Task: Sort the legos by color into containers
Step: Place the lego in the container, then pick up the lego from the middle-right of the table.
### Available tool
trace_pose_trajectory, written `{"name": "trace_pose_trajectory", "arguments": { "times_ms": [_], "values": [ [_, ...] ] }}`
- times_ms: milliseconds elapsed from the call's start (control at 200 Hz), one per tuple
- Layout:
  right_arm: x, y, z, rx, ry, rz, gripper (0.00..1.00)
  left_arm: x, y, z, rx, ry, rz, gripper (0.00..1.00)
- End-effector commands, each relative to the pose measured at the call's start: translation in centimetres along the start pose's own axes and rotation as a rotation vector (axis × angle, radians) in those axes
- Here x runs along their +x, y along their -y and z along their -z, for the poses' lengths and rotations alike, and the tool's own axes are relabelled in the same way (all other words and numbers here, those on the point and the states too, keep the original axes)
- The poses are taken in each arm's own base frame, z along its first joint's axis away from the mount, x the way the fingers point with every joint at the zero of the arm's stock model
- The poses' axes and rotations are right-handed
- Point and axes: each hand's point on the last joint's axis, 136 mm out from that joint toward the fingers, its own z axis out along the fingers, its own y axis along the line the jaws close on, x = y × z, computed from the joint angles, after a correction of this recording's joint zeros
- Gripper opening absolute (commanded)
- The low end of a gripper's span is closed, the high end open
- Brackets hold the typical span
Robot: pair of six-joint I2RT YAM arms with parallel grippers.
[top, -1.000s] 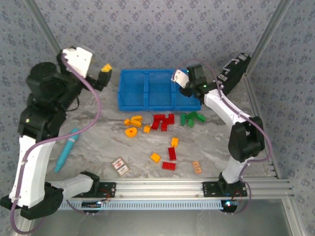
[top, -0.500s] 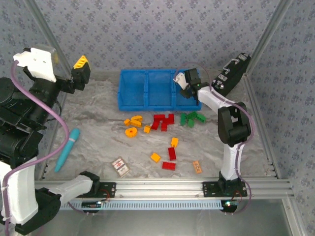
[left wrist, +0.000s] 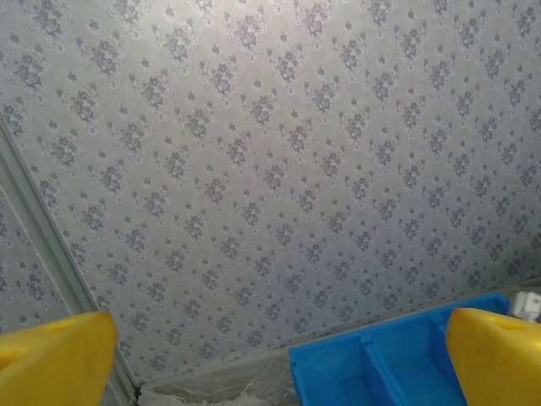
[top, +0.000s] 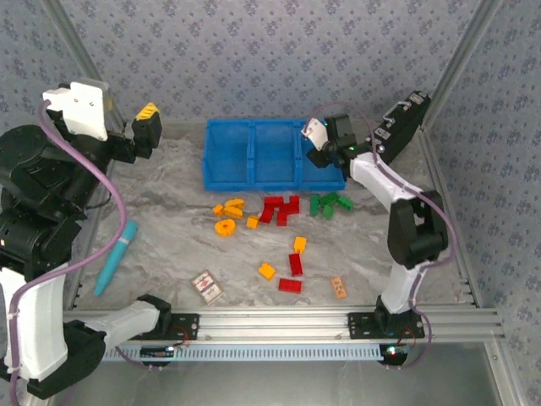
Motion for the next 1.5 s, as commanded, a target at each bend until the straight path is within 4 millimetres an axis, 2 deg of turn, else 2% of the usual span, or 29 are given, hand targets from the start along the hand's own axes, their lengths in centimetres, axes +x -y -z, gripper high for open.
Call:
{"name": "trace_pose_trajectory", "arguments": {
  "times_ms": [0,195,265,330,420,430,480,640,810,1220,1245,1495],
  "values": [
    [0.6,-1.2,4.2,-0.071,0.029,0.043,0.59,0.9,0.8,-0.2,0.035,-0.024,-0.014,1.00],
    [6.1,-3.3,9.4,-0.190,-0.108,-0.041,0.59,1.3,0.1,0.4,0.002,-0.049,-0.037,1.00],
    [8.2,-3.6,10.4,-0.205,-0.164,-0.089,0.59,1.4,0.1,0.4,0.006,-0.049,-0.034,1.00],
    [9.1,-3.2,11.3,-0.200,-0.188,-0.164,0.61,1.4,0.0,0.3,-0.001,-0.049,-0.018,1.00],
    [10.5,-3.5,12.3,-0.233,-0.234,-0.275,0.64,1.7,0.2,0.1,0.006,-0.059,-0.014,1.00],
    [11.3,-4.0,12.2,-0.242,-0.256,-0.290,0.64,1.7,0.3,0.1,0.009,-0.062,-0.013,1.00],
    [12.3,-4.1,12.2,-0.230,-0.260,-0.340,0.65,1.8,0.5,0.0,0.023,-0.064,-0.011,1.00],
    [13.5,-3.5,11.4,-0.195,-0.225,-0.424,0.65,2.1,1.4,-0.3,0.065,-0.073,-0.020,1.00],
    [14.5,-4.1,9.9,-0.241,-0.267,-0.377,0.66,2.1,0.4,-0.8,0.006,-0.081,-0.022,1.00],
    [16.3,-3.9,4.4,-0.294,-0.353,-0.249,0.69,4.8,1.8,-3.7,0.036,-0.188,-0.056,1.00],
    [16.3,-3.8,4.0,-0.292,-0.349,-0.241,0.69,3.9,1.7,-3.5,0.033,-0.168,-0.049,1.00],
    [17.5,-4.7,1.3,-0.318,-0.400,-0.156,0.69,4.2,2.7,-5.1,0.074,-0.217,-0.033,1.00]
  ]
}}
